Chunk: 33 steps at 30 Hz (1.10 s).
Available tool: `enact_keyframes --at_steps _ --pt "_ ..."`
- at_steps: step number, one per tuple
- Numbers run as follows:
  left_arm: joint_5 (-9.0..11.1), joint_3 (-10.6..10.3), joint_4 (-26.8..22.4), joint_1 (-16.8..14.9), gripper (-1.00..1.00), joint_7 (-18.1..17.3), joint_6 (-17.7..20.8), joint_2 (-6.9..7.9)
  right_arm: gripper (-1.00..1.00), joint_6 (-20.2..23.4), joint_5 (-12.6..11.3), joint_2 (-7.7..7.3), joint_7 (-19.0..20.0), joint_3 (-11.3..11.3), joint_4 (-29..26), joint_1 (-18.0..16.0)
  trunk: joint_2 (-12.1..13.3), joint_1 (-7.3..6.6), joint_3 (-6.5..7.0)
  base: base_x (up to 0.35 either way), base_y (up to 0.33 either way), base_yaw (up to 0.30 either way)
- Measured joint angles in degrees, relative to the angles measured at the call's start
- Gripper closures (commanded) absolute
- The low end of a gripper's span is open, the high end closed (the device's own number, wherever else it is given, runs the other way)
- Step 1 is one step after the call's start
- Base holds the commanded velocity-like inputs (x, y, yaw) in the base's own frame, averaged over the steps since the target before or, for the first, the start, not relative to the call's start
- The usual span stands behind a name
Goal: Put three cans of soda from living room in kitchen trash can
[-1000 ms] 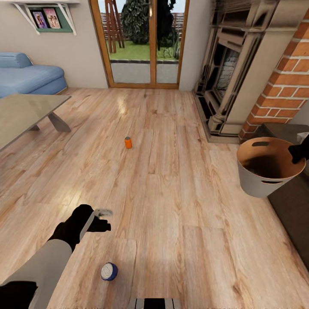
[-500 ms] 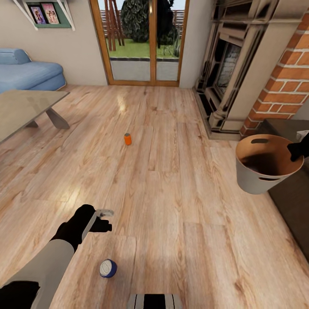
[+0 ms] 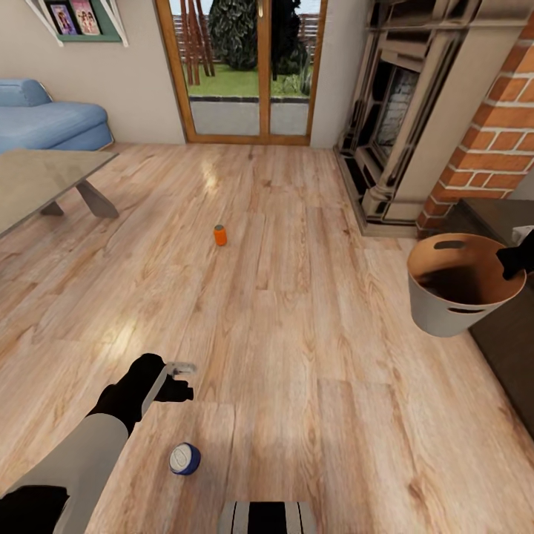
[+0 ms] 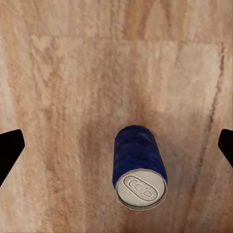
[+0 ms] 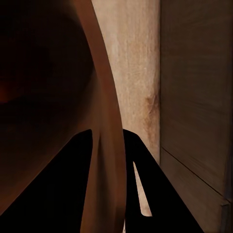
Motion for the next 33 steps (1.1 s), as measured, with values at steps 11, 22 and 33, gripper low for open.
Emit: enact_keyframes --at_steps 11,22,33 --pt "-0.06 -0.02 -0.02 0.00 -1.00 0.00 0.09 0.00 1.00 0.01 -0.23 -0.02 0.01 -0.22 0.01 0.07 0.00 0.00 -0.78 -0.133 -0.006 0.000" --pt "0.03 -0.13 -0.20 0.00 -1.00 0.00 0.09 -0.02 1.00 -0.05 0.19 -0.14 -0.01 0.29 0.02 0.12 0.00 0.00 -0.82 -0.233 -0.172 0.000" --pt "0.16 -0.17 -0.66 0.01 -1.00 -0.02 0.09 0.00 1.00 0.01 -0.33 -0.10 0.01 -0.33 0.01 0.29 0.00 0.00 -0.83 -0.025 -0.026 0.000"
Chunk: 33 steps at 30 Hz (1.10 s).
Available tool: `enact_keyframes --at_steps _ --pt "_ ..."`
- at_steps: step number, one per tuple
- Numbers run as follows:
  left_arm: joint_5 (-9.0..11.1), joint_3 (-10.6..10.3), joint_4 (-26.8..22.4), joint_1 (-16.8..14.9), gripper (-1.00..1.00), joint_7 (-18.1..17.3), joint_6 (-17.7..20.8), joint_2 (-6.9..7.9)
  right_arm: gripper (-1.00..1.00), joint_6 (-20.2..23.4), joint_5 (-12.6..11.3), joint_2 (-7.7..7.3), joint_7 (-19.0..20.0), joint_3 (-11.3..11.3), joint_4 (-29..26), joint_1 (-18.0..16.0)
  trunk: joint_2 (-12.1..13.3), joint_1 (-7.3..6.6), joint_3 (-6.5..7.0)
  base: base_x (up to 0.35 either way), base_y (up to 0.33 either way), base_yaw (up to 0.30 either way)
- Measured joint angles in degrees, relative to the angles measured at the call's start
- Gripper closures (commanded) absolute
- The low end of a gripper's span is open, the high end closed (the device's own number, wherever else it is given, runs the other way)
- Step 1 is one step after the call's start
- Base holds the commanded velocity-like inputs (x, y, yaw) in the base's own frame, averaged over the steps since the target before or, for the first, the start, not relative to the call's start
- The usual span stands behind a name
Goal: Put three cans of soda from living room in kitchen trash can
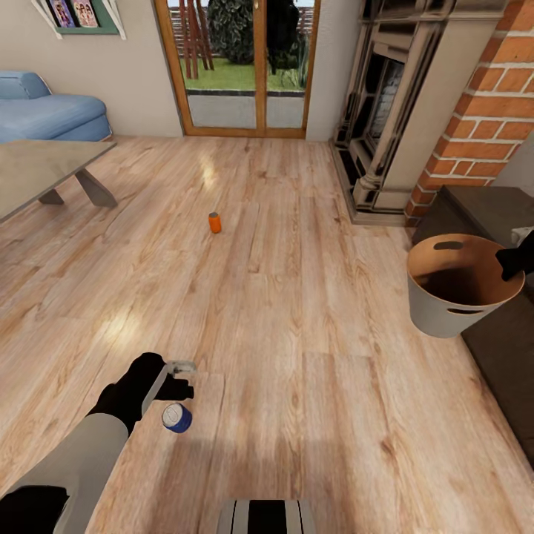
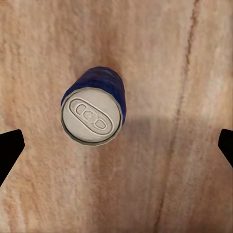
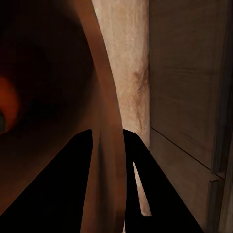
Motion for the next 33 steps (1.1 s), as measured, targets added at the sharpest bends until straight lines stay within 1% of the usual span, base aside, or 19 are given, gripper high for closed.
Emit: enact_keyframes --at_steps 5,7,10,11,17,21,23,29,33 --pt "0.09 0.00 0.08 0.00 -1.00 -0.06 0.01 0.01 1.00 -0.29 1.34 -0.07 -0.10 1.54 0.02 0.05 0.00 0.00 0.00 0.132 0.152 0.000" --pt "0.11 0.00 0.02 0.00 -1.00 -0.06 0.00 0.00 1.00 -0.16 0.81 -0.17 -0.04 0.95 0.01 0.05 0.00 0.00 0.00 0.111 0.121 0.000" --pt "0.11 0.00 -0.01 -0.01 -1.00 -0.04 0.00 0.00 1.00 0.00 -0.47 -0.26 0.01 -0.61 -0.02 0.04 0.00 0.00 0.00 0.056 0.062 0.000" --pt "0.11 0.00 -0.01 -0.01 -1.00 -0.03 0.00 0.00 1.00 0.00 -0.59 -0.27 0.02 -0.71 -0.01 0.06 0.00 0.00 0.00 0.032 0.035 0.000" --pt "0.10 0.00 -0.09 0.03 -1.00 0.01 0.01 0.00 1.00 -0.22 1.07 -0.23 -0.08 1.25 0.01 0.14 0.00 0.00 0.00 0.008 0.009 0.000" --pt "0.07 0.00 -0.05 0.01 -1.00 0.02 0.00 -0.06 1.00 0.00 0.17 -0.36 -0.01 0.20 0.01 0.15 -1.59 0.88 -0.72 0.001 0.001 0.000" --pt "0.08 -0.03 -0.05 0.00 -1.00 0.02 0.00 -0.07 1.00 0.00 0.03 -0.42 -0.01 -0.05 -0.01 0.15 -1.62 0.94 -1.16 0.000 0.000 0.000" --pt "0.10 -0.08 -0.04 -0.01 -1.00 0.02 0.00 -0.16 1.00 -0.13 0.75 -0.51 -0.03 0.83 0.01 0.22 -1.70 1.10 -2.49 0.000 0.000 0.000" --pt "0.10 -0.09 -0.05 -0.01 -1.00 0.02 0.00 -0.17 1.00 0.00 0.27 -0.43 -0.01 0.25 0.00 0.24 -1.76 1.20 -3.37 0.000 0.000 0.000"
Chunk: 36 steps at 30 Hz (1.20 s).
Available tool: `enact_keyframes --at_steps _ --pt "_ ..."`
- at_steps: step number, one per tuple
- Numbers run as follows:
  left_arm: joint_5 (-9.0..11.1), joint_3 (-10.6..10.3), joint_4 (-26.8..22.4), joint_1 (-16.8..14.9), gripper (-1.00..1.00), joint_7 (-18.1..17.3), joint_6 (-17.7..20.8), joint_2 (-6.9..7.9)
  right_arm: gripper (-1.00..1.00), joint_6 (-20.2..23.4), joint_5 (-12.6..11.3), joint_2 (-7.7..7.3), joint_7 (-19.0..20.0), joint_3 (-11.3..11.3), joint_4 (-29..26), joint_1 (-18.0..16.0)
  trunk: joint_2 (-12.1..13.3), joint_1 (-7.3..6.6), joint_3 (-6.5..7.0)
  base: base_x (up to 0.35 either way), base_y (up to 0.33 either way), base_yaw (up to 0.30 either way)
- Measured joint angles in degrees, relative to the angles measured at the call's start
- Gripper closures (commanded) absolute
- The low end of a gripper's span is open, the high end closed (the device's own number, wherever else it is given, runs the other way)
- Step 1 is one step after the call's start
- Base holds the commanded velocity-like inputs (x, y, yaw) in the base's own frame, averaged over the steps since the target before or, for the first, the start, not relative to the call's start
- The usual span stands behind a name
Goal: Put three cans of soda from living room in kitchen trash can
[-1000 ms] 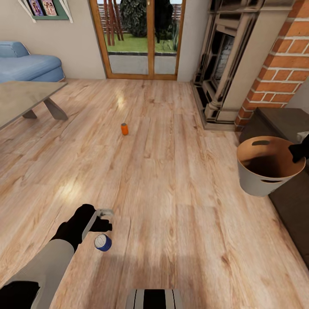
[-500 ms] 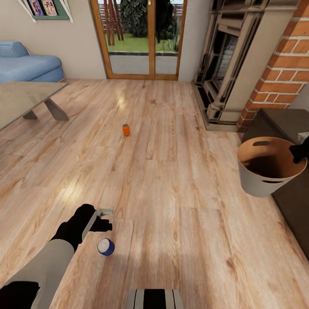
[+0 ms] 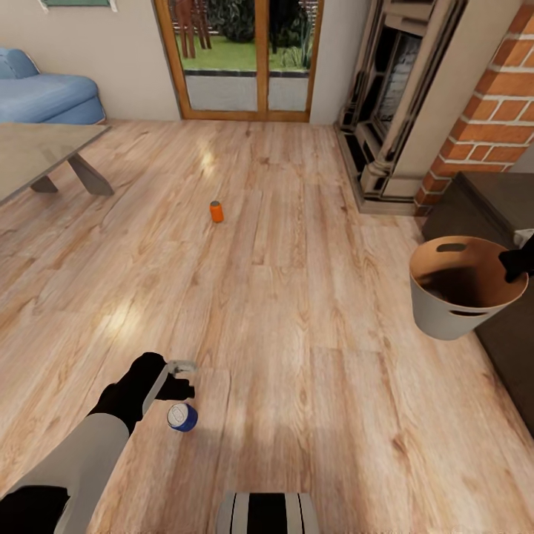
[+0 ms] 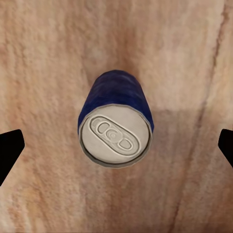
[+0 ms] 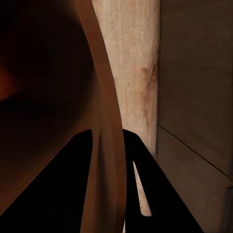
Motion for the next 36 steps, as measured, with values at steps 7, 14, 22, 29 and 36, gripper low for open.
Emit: enact_keyframes --at_steps 7,14,22,29,36 --pt "0.00 0.00 -0.01 0.00 -1.00 0.00 0.00 0.00 1.00 -0.07 0.22 0.12 -0.01 0.37 0.00 0.00 -0.09 0.18 -1.55 0.000 0.000 0.000" --pt "0.00 0.00 -0.04 0.01 -1.00 0.00 0.00 0.00 1.00 -0.02 0.04 0.10 0.00 0.36 0.00 0.00 -0.15 0.27 -2.44 0.000 0.000 0.000" --pt "0.10 0.00 -0.07 0.02 -1.00 0.00 0.00 0.00 1.00 -0.04 0.12 -0.06 0.00 0.47 0.00 0.02 -0.19 0.35 -3.10 0.000 0.000 0.000" --pt "0.16 0.00 -0.08 0.03 -1.00 -0.07 0.00 0.00 1.00 -0.02 0.05 -0.07 0.00 0.42 0.00 0.07 -0.19 0.35 -3.10 0.035 0.000 0.000" --pt "0.15 0.00 -0.08 0.04 -1.00 -0.03 0.00 0.00 1.00 -0.02 0.02 -0.02 0.00 0.33 -0.01 0.07 -0.19 0.35 -3.10 0.027 0.000 0.000"
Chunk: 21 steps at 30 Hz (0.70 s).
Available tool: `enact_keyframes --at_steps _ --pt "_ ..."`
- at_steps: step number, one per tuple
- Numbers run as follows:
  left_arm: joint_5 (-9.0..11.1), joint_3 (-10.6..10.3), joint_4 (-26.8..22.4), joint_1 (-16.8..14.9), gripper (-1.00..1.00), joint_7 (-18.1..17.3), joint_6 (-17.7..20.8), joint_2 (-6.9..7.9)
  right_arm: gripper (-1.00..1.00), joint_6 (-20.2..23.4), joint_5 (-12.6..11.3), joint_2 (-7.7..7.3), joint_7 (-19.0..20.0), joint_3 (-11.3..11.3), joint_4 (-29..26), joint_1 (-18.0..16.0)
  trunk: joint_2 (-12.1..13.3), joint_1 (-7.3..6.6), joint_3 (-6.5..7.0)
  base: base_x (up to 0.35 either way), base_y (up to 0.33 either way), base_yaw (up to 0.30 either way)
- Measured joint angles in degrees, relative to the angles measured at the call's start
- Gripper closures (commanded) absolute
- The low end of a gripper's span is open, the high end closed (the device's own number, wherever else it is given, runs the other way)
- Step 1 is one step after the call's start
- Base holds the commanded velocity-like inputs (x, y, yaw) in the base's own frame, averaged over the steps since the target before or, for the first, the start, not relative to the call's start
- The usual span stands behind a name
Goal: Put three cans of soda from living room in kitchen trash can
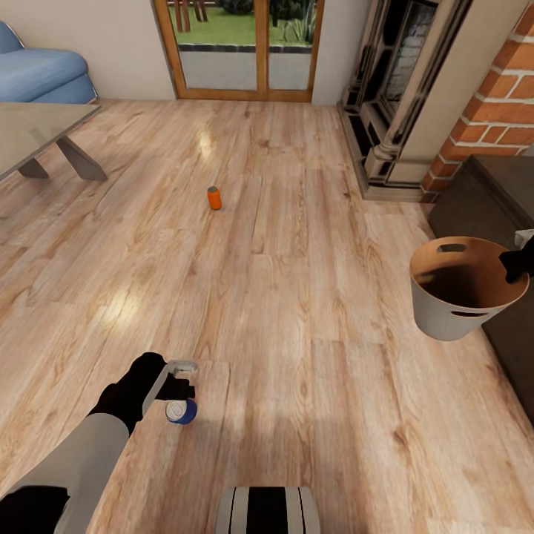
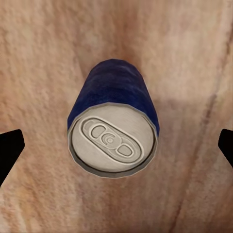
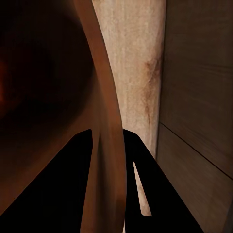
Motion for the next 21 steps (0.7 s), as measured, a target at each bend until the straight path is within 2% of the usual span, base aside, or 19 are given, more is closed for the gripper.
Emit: enact_keyframes --at_steps 4,17,21 --pt "0.02 0.00 0.00 -0.01 -1.00 0.02 -0.01 -0.03 1.00 0.00 -0.01 -0.10 0.00 -0.01 0.00 0.00 0.00 0.00 0.00 0.003 0.000 0.000" --pt "-0.04 0.00 0.00 -0.02 -1.00 0.03 0.00 -0.03 1.00 0.00 -0.02 -0.18 0.00 0.03 0.00 0.10 -0.17 0.35 -2.88 0.000 0.000 0.000" --pt "-0.02 0.00 -0.03 -0.02 -1.00 0.03 0.00 -0.01 1.00 -0.03 0.07 -0.16 0.00 0.14 0.00 0.08 -0.17 0.33 -2.88 0.000 0.000 0.000"
